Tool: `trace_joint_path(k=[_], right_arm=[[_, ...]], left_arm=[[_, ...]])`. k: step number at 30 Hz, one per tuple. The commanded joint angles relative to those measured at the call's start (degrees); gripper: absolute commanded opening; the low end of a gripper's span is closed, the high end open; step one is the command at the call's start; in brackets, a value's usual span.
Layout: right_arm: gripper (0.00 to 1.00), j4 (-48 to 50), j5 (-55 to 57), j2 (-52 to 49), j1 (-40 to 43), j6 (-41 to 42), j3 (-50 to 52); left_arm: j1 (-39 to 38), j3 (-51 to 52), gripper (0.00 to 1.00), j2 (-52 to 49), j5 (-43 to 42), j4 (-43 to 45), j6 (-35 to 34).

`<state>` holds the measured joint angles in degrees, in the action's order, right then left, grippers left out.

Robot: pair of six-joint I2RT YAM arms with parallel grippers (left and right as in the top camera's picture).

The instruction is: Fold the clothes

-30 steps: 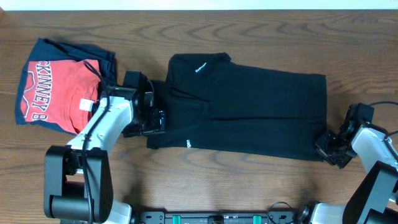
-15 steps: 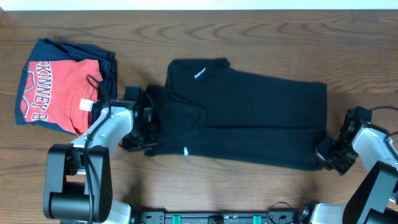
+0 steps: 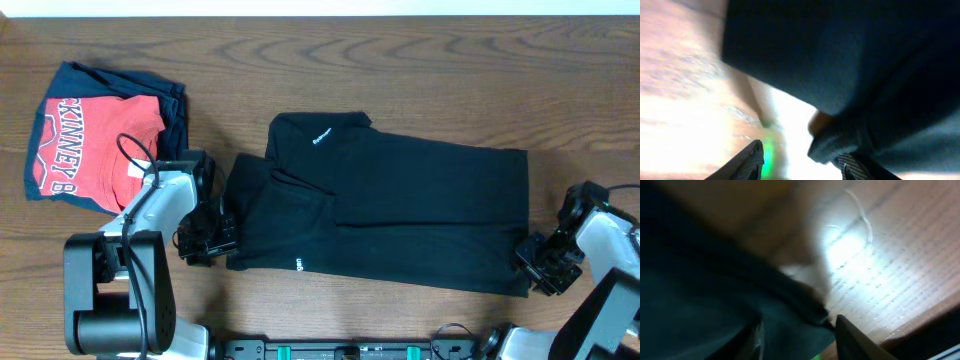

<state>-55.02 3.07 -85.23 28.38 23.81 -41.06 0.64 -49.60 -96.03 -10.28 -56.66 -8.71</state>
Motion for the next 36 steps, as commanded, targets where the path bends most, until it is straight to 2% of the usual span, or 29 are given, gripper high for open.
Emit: trace_joint_path(k=[1,7,10,13,18,27,33,36], right_arm=[[0.49,-0.6,-3.8,4.6,0.4,-3.0,-2.9],[0.51,-0.7,-13.2,13.1,0.4,-8.4,-8.9],[0.49,1.9,-23.1,16.4,0.4,-13.3,-11.4],[0.52,5.2,-29.0,18.1,-0.1,-14.2,-12.8],[0.51,7.5,-29.0,17.5,-1.9,-14.2,-12.9],[0.51,7.1,-28.8,14.4,-2.6,-14.2,-12.9],[0.51,6.2,-28.2,14.3,-2.6,-14.3,-12.9],[0.51,5.9,-26.8,14.3,-2.6,-14.2,-12.9]], left_arm=[[0.2,-3.5,0.50,-0.2,-5.5,-2.3,2.2],[0.2,-17.0,0.51,2.1,-6.0,-11.1,7.9],[-0.5,-25.9,0.58,2.9,-6.2,-12.2,10.9],[-2.9,-31.7,0.62,2.9,-7.6,-7.9,12.8],[-10.4,-31.9,0.66,0.8,-7.9,7.1,17.2],[-22.0,-31.9,0.67,-13.4,-6.8,27.3,19.2],[-24.5,-31.9,0.67,-19.9,-2.6,29.9,19.4],[-24.7,-31.9,0.67,-21.8,-1.6,30.3,21.7]])
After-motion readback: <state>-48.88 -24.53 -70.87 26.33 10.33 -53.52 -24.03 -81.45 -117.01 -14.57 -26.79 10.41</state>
